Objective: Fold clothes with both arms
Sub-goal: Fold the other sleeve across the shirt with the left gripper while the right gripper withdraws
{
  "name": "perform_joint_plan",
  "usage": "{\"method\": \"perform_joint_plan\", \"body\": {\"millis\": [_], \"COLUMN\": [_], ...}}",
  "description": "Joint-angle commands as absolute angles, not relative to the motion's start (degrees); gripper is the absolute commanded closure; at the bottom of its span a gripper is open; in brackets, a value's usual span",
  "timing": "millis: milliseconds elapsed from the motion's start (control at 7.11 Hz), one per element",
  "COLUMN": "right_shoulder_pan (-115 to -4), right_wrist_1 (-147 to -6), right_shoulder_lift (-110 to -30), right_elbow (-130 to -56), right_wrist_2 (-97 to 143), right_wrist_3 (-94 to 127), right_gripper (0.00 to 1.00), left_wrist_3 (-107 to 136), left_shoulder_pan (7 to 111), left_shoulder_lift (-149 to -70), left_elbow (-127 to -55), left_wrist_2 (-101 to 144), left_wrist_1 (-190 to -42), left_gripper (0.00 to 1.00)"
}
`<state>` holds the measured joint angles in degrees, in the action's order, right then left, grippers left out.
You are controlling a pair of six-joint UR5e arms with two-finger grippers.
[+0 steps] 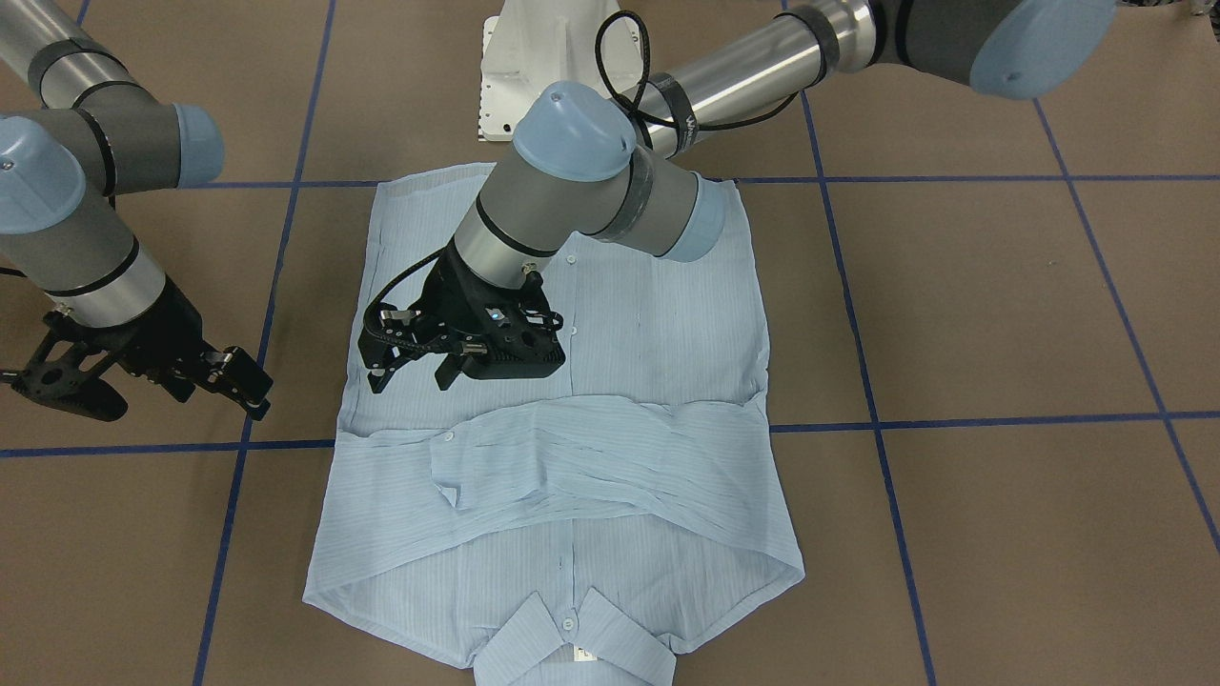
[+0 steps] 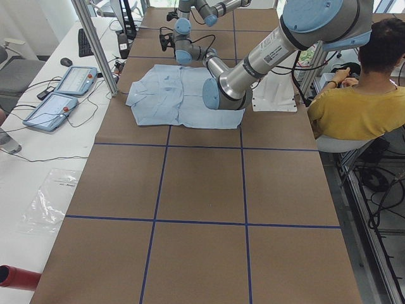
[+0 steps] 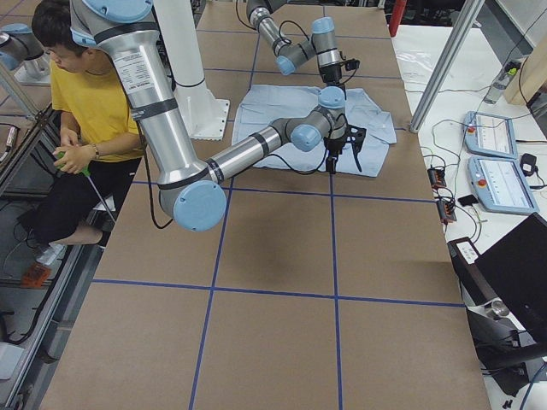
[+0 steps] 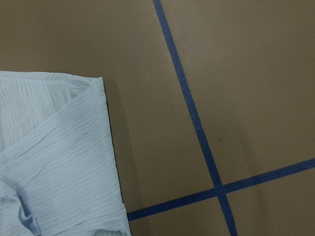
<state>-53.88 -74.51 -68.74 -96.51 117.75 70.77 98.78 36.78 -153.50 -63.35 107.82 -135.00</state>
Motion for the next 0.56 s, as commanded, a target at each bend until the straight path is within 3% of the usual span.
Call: {"method": "perform_joint_plan", "body": {"millis": [0,141,422], "right_shoulder_pan": [-51.18,-46.98,-31.9], "right_wrist_1": [-74.44,-74.53,-74.88], "right_shoulder_lift": [-68.47,-69.25,-72.75], "right_elbow": [-101.91,-105.87,-113.07], "right_wrist_2": [118.04,116.47,101.62], "right_wrist_3": [76.07,85.08,103.09], "right_gripper": [0.0,0.0,0.0], "left_wrist_3": [97.57,94.25,82.4], "left_shoulder_pan": [36.83,37.0,38.41], "left_shoulder_lift": [-141.33,-133.76,-126.6], "left_elbow": [-80.3,-89.99,-94.46], "left_wrist_2": [107.4,107.23,107.49], "left_wrist_1": [-134.48,-131.95,-130.78], "left_gripper": [0.01,0.01,0.01]}}
